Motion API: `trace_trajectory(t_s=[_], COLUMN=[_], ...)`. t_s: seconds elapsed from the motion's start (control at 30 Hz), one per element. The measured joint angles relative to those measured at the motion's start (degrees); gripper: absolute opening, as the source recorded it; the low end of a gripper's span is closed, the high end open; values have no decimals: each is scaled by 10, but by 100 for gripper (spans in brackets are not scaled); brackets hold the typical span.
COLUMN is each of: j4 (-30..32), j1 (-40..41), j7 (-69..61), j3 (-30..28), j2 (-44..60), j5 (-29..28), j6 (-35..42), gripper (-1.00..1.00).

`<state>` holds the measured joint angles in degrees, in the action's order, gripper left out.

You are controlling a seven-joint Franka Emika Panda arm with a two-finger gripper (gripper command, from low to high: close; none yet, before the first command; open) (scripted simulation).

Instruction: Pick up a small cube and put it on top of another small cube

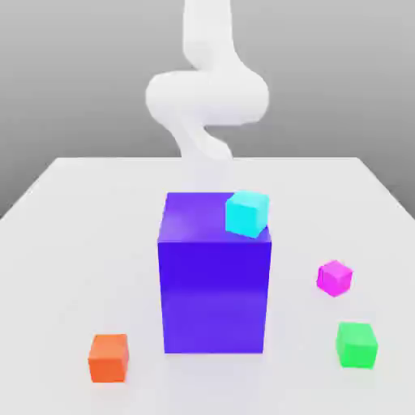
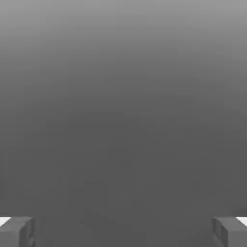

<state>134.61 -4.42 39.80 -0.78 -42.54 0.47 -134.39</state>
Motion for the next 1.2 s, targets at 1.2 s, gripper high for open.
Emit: trace_trajectory(t_s=[1.2], j4=[322], j1=[-437], j7=[-673], j3=[34], j2=[497], j5=[-26], j6=[-398], gripper=[0])
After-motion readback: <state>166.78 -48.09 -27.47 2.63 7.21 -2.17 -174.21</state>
